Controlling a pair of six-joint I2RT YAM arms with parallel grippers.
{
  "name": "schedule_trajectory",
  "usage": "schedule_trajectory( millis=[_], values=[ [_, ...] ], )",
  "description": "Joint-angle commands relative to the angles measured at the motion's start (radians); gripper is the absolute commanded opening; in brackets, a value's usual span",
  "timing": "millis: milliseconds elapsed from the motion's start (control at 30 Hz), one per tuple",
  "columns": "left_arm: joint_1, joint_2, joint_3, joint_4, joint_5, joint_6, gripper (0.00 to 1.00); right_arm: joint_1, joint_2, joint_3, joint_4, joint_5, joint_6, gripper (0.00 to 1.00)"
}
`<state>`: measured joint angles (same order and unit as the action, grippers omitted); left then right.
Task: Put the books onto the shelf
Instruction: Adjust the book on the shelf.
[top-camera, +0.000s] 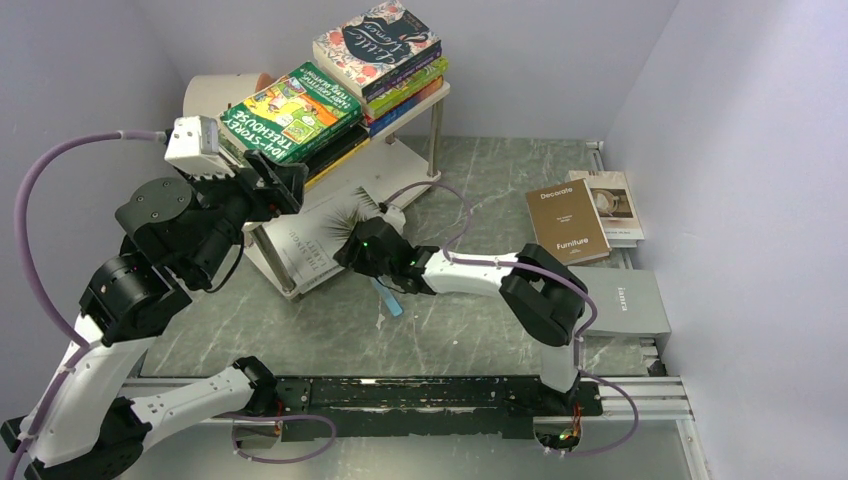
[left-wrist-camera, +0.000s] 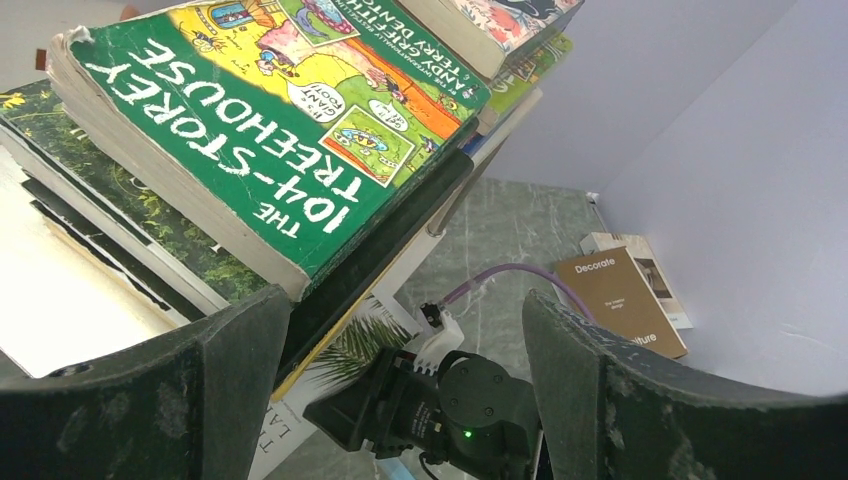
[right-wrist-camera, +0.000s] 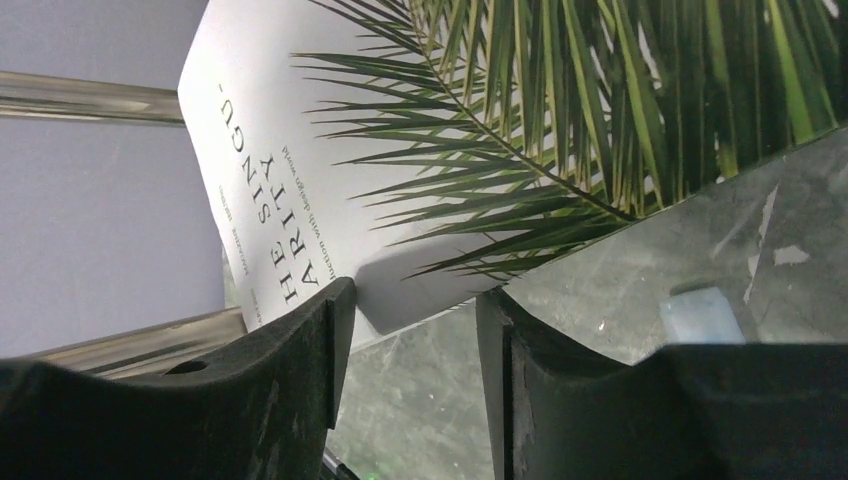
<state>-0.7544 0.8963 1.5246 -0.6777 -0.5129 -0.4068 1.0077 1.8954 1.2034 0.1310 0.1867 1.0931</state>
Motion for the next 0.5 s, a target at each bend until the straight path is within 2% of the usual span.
schedule_trajectory(
  millis=[0, 467],
  values=[
    [-0.002, -0.01, 0.012, 0.008, -0.021, 0.023, 0.9, -0.008, 0.017, 0.053, 0.001, 0.018, -0.064, 0.51],
    [-0.002, -0.014, 0.012, -0.001, -0.035, 0.025, 0.9, -0.052, 0.064, 0.136, -0.072, -0.003, -0.168, 0.51]
  ],
)
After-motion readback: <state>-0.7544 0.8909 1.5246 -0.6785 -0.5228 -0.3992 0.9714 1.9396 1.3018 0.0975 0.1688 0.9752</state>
